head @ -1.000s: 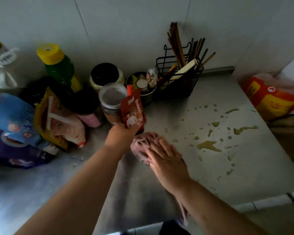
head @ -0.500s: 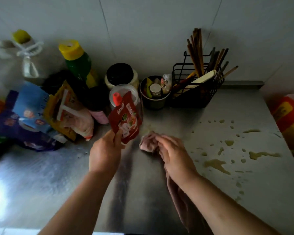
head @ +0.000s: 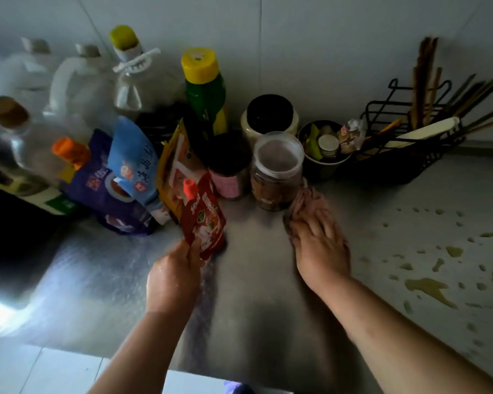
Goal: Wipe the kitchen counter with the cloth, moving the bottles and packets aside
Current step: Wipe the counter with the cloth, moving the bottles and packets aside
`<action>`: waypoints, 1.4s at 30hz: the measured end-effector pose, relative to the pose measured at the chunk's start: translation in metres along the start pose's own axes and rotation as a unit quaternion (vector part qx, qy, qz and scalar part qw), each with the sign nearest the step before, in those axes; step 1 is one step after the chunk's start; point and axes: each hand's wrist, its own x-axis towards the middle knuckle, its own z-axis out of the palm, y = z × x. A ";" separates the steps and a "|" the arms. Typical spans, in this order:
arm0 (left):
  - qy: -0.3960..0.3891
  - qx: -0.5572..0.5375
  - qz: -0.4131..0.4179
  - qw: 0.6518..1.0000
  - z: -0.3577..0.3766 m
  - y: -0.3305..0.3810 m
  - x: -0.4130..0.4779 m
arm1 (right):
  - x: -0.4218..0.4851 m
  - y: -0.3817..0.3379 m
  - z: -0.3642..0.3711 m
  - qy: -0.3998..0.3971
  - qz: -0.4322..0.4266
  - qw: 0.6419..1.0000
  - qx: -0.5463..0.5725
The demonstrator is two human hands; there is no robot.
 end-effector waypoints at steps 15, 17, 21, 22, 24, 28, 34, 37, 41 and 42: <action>-0.037 -0.068 -0.036 0.996 0.014 0.017 0.035 | -0.033 -0.052 0.012 0.025 -0.165 0.984 0.070; -0.041 -0.072 -0.031 0.996 0.017 0.021 0.035 | -0.031 -0.052 0.008 0.028 -0.167 0.983 0.066; -0.063 -0.073 -0.037 0.995 0.016 0.020 0.033 | -0.028 -0.052 0.008 0.000 -0.165 0.984 0.067; -0.075 -0.065 -0.047 0.994 0.015 0.018 0.033 | -0.027 -0.053 0.008 -0.015 -0.170 0.983 0.068; -0.110 -0.042 -0.058 0.991 0.012 0.015 0.034 | -0.021 -0.052 0.007 -0.052 -0.169 0.983 0.054; -0.164 -0.004 -0.067 0.984 0.004 0.010 0.031 | -0.006 -0.042 0.008 -0.074 -0.131 0.988 0.023; -0.202 0.005 -0.052 0.978 -0.007 0.002 0.019 | -0.032 -0.004 0.003 -0.017 -0.039 0.999 -0.027; -0.202 -0.016 -0.061 0.977 -0.014 -0.001 0.012 | -0.035 0.023 0.004 -0.002 0.010 0.998 -0.063; -0.196 -0.028 -0.047 0.979 -0.016 -0.006 0.007 | -0.035 0.004 0.001 -0.008 0.098 0.994 -0.040; -0.196 -0.032 -0.045 0.979 -0.016 -0.006 0.007 | -0.036 -0.008 0.002 -0.009 0.105 0.994 -0.031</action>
